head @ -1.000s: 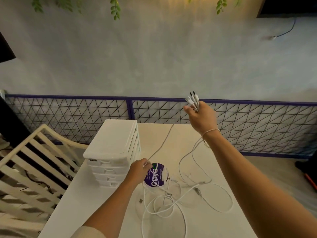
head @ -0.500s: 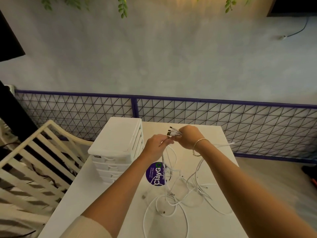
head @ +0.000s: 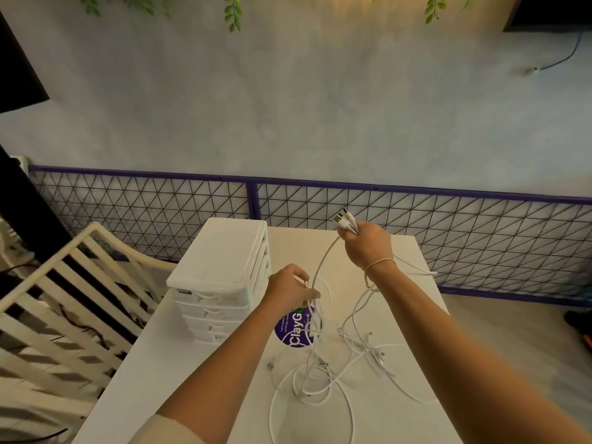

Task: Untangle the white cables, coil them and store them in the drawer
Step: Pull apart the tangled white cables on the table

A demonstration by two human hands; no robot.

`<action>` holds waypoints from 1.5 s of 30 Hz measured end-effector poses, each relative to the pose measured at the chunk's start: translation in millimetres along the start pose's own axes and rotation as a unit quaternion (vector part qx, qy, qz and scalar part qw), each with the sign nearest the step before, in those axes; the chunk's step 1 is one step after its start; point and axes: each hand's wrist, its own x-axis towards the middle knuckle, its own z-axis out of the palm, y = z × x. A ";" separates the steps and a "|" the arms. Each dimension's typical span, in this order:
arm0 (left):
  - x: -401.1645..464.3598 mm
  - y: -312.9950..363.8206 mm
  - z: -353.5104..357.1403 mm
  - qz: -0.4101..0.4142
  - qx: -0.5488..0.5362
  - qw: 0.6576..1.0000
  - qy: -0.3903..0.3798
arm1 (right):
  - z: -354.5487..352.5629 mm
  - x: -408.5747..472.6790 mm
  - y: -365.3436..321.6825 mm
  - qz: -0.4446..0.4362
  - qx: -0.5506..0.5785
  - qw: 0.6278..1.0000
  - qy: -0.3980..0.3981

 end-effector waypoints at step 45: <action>-6.2 -28.2 -2.6 0.118 0.065 0.989 -0.065 | -7.5 -3.0 -1.6 -0.051 -0.196 0.973 -0.108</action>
